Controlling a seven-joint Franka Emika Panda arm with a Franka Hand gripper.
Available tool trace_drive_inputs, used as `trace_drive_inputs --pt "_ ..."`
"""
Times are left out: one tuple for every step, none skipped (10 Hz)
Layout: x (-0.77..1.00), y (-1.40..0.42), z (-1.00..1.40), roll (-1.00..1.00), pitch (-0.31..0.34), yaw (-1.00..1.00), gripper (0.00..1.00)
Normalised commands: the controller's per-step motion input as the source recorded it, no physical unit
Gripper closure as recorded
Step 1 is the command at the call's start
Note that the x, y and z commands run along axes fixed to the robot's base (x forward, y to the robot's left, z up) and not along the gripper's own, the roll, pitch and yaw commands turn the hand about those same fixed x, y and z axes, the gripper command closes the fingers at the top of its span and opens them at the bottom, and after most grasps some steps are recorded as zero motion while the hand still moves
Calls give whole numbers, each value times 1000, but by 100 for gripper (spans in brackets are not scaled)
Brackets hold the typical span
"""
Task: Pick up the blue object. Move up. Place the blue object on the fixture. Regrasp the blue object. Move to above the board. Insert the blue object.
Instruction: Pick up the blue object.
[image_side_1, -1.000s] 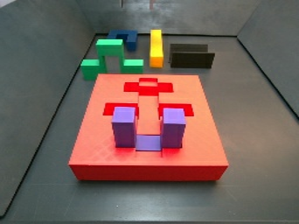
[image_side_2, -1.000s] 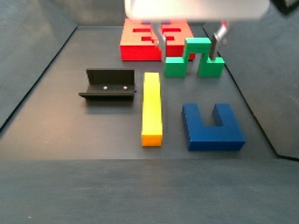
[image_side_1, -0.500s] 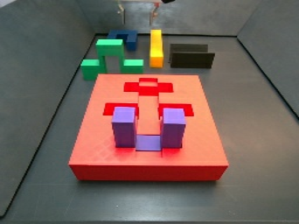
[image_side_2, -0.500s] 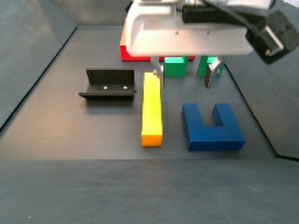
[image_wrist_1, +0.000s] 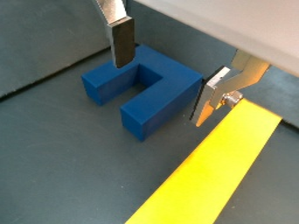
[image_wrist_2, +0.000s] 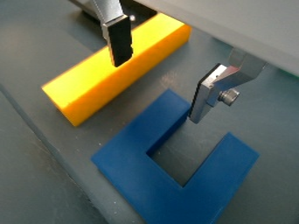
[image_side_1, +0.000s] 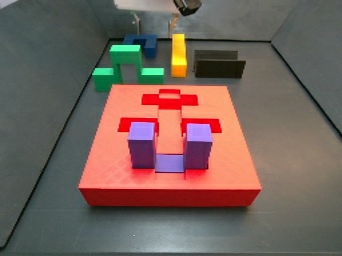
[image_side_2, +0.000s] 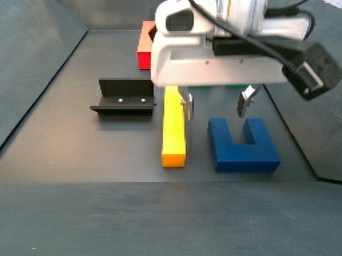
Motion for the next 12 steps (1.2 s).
trace_drive_inputs --pt "-203 0 -343 0 -6 0 0" --pt "-211 17 -254 -44 -17 0 0" --pt "-169 0 -237 -54 -27 0 0" --pt "-14 0 -206 -66 -14 0 0" --pt "0 0 -189 -64 0 0 0" --pt "0 0 -249 -73 0 0 0" --pt "0 0 -237 -84 0 0 0" --pt "-29 0 -191 -103 -16 0 0" --pt "-80 0 -91 -89 -46 0 0" --pt "-80 0 -143 -80 -59 0 0" --pt "-26 0 -146 -90 -50 0 0" --pt "0 0 -151 -77 -36 0 0"
